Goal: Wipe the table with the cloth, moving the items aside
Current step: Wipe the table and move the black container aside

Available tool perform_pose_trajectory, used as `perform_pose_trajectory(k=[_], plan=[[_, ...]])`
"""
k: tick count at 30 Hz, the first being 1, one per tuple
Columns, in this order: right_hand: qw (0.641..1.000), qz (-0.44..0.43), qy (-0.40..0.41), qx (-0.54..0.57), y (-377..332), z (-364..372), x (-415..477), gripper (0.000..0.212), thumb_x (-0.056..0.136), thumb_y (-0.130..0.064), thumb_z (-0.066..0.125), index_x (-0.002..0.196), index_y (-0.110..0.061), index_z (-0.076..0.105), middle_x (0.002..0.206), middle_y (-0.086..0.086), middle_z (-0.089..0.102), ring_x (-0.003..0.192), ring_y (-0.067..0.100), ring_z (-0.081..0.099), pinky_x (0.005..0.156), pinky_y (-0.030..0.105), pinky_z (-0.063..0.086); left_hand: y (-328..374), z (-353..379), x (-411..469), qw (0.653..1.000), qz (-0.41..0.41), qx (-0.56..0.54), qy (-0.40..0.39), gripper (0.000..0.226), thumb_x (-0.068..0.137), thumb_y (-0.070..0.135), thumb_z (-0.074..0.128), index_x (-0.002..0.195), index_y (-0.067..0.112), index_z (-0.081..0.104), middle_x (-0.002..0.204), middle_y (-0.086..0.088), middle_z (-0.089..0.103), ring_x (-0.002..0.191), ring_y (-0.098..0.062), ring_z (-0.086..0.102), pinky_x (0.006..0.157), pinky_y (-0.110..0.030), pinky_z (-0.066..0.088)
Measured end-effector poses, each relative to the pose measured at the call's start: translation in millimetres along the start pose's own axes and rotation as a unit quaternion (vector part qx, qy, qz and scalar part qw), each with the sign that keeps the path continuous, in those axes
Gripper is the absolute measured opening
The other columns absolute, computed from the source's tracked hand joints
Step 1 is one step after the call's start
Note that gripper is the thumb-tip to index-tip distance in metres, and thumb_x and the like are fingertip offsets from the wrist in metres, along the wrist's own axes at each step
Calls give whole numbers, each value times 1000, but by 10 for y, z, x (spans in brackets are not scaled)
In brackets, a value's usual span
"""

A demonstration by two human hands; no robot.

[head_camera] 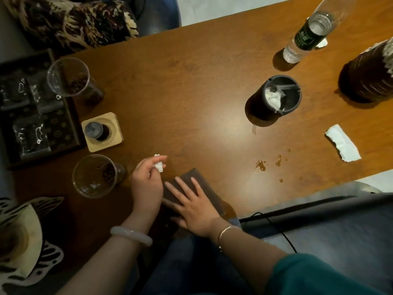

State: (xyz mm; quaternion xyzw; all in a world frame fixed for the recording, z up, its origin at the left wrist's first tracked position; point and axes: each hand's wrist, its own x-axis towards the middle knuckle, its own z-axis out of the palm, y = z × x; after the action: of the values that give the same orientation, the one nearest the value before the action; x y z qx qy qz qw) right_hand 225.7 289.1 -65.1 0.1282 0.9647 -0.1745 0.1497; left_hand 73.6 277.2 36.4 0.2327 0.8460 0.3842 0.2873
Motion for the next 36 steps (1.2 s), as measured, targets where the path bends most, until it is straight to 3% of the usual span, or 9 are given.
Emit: perform_pose_trajectory(k=[3, 11, 15, 20, 23, 26, 29, 32, 36], plan=[[997, -69, -13, -30, 337, -104, -130, 65, 98, -58, 33, 154, -41, 4, 166, 3, -1, 151, 31, -6, 119, 59, 4, 48, 14, -42, 1000, 21, 16, -15, 38, 93, -6, 42, 106, 17, 69, 108, 1, 64, 96, -4, 58, 85, -17, 44], [983, 179, 14, -42, 1669, -481, -836, 62, 99, -62, 15, 154, -42, -6, 165, 2, -3, 151, 31, -5, 118, 58, 0, 131, 256, -127, 998, 49, 5, -32, 41, 92, -7, 41, 102, 22, 69, 99, 2, 66, 59, -6, 51, 52, -22, 39], [960, 276, 19, -47, 2270, -497, -1250, 61, 99, -62, 12, 153, -45, -10, 166, 1, -3, 151, 29, -9, 120, 56, 2, 224, 490, -218, 999, 29, 5, -33, 43, 92, -8, 41, 100, 22, 70, 100, 3, 66, 68, -7, 54, 57, -18, 40], [914, 400, 50, 30, 2442, -517, -1371, 59, 98, -62, 8, 152, -46, -10, 165, 2, -7, 151, 29, -10, 120, 56, -1, 326, 853, -257, 998, 2, -12, -55, 45, 89, -9, 40, 97, 23, 71, 100, -3, 68, 85, -13, 63, 74, -29, 51], [886, 449, 79, 88, 2099, -474, -1203, 60, 99, -60, 9, 154, -43, -9, 165, 3, -12, 149, 33, -16, 118, 59, -7, 393, 1019, -266, 996, -12, -21, -81, 46, 90, -10, 40, 96, 24, 70, 101, -5, 69, 88, -11, 64, 71, -14, 48], [917, 382, 68, 91, 1578, -380, -985, 62, 99, -59, 15, 154, -41, -9, 163, 4, -17, 148, 35, -20, 117, 61, -8, 467, 1107, -252, 996, 6, -11, -88, 42, 89, -10, 40, 99, 16, 72, 103, -3, 68, 89, 0, 62, 75, -6, 44], [961, 256, 59, 91, 1015, -191, -730, 63, 98, -56, 27, 155, -39, 7, 165, 6, -4, 150, 35, -11, 116, 64, 2, 497, 1137, -199, 996, 10, 27, -86, 40, 90, -7, 41, 99, 18, 72, 105, 5, 65, 91, 4, 58, 84, -10, 44], [988, 115, 43, 88, 534, 11, -592, 58, 96, -52, 33, 151, -35, 24, 165, 5, 9, 151, 34, -3, 117, 64, 5, 534, 1130, -192, 994, -55, 32, -93, 42, 94, -2, 39, 99, 23, 72, 106, 13, 61, 92, -1, 58, 77, -11, 44], [996, 20, 63, 57, 603, 108, -701, 59, 95, -53, 46, 149, -34, 32, 163, 4, 20, 151, 32, 7, 119, 59, 7, 545, 1162, -238, 992, -60, 38, -105, 43, 94, -3, 36, 97, 21, 71, 103, 15, 59, 90, 13, 52, 70, 2, 37]])
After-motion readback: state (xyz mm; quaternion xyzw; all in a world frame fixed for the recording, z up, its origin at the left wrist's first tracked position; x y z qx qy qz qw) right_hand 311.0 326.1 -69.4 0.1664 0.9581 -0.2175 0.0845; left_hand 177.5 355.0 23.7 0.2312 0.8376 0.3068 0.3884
